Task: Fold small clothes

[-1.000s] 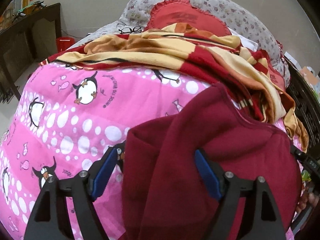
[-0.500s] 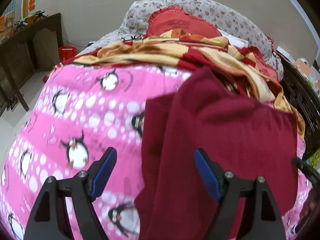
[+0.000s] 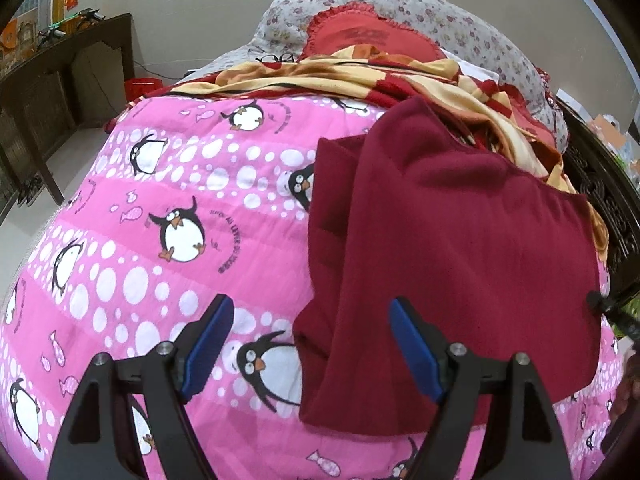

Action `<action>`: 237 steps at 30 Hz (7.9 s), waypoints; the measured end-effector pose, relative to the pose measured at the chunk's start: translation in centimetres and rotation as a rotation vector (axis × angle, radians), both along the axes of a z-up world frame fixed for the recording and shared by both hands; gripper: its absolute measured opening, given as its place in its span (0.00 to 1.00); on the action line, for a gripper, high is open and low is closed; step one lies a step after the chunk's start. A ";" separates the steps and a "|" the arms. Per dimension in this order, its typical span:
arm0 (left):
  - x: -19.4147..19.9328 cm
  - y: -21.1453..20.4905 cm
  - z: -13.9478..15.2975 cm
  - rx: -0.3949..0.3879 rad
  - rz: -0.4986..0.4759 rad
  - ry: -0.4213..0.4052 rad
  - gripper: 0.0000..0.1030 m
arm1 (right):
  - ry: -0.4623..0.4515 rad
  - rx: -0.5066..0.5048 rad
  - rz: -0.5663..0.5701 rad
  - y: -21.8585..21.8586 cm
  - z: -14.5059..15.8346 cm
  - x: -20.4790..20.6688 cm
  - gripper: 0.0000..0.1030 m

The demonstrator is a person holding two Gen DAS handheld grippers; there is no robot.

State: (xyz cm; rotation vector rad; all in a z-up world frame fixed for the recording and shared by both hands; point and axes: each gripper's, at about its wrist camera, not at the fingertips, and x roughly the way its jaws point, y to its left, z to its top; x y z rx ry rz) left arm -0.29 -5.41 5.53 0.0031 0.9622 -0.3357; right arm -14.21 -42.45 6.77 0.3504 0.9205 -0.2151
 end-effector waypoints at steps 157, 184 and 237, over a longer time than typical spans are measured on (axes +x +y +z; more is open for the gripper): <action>0.1 -6.3 5.4 -0.226 -0.261 0.019 0.21 | -0.159 0.339 0.094 7.8 1.0 5.6 0.62; -2.6 -6.4 5.6 -0.186 -0.329 -0.016 0.49 | -0.105 0.232 0.280 12.0 4.6 14.5 0.43; -12.1 -25.9 1.9 -0.149 -0.640 0.086 0.33 | -0.094 0.093 -0.042 -6.7 2.1 1.9 0.50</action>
